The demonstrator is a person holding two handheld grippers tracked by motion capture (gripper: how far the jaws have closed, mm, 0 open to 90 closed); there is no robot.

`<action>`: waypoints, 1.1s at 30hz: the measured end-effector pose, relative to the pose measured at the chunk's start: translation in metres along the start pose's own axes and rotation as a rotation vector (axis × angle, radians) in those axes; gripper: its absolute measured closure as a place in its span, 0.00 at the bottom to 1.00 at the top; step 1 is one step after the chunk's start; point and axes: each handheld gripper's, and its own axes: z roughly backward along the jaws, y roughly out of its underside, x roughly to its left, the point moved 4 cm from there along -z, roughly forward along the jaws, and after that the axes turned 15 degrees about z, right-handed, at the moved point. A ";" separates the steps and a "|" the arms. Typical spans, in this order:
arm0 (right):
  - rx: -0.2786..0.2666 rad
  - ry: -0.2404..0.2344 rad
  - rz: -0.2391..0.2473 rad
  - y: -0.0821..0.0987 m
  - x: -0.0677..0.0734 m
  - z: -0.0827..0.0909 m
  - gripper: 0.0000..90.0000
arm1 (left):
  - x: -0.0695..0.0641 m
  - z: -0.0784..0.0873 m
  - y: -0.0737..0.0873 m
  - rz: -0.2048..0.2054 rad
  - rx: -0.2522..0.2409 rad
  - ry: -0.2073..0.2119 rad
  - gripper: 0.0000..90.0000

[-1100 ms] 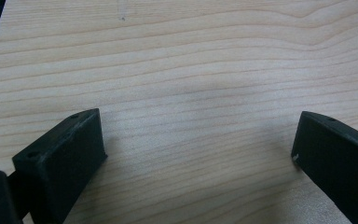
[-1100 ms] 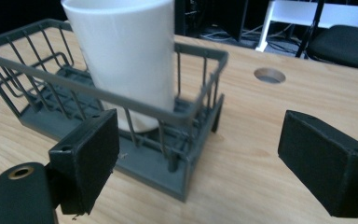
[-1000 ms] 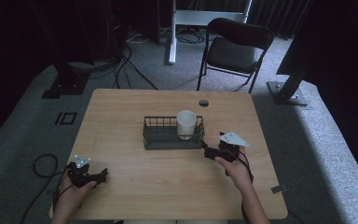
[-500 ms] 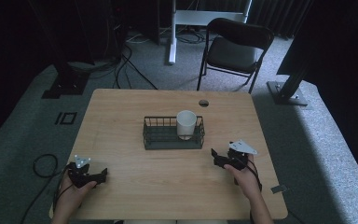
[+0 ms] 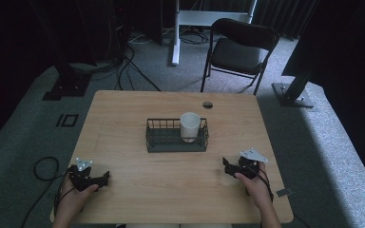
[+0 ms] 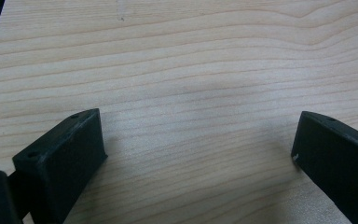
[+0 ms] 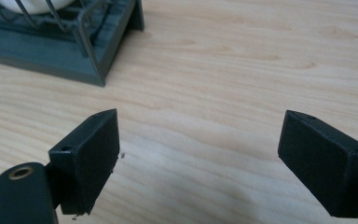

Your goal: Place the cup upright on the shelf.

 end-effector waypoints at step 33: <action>0.188 0.026 -0.040 0.032 -0.012 0.003 0.14 | 0.000 0.000 0.000 0.000 0.000 0.000 0.03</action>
